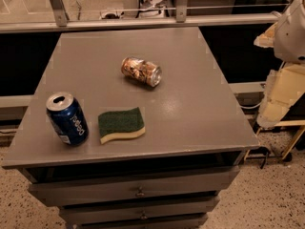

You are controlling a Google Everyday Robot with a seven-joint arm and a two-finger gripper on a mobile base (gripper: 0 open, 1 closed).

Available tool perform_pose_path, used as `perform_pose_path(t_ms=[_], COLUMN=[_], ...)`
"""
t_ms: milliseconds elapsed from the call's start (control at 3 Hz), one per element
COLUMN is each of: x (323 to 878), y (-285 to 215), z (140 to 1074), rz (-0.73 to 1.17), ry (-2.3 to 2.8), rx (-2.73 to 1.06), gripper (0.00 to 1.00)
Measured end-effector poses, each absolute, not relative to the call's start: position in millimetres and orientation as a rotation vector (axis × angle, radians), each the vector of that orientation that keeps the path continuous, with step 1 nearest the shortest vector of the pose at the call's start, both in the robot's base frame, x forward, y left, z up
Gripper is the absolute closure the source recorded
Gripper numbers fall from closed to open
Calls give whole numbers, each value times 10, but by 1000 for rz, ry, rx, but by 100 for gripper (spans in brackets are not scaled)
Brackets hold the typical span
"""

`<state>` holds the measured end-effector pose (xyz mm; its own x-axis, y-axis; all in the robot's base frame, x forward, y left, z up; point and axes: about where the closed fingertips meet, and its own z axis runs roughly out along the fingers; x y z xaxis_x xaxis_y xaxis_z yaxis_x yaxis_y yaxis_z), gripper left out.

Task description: Place orange can upright

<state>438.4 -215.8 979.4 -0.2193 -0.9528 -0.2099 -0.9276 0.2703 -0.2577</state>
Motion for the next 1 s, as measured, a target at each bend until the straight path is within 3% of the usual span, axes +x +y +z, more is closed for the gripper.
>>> perform_pose_path(t_ms=[667, 1000], x=[4493, 4938], y=[-2082, -1767], z=[9803, 9778], rz=[-103, -93], ry=[2196, 2144], rx=[-1711, -1733], gripper=[0, 0])
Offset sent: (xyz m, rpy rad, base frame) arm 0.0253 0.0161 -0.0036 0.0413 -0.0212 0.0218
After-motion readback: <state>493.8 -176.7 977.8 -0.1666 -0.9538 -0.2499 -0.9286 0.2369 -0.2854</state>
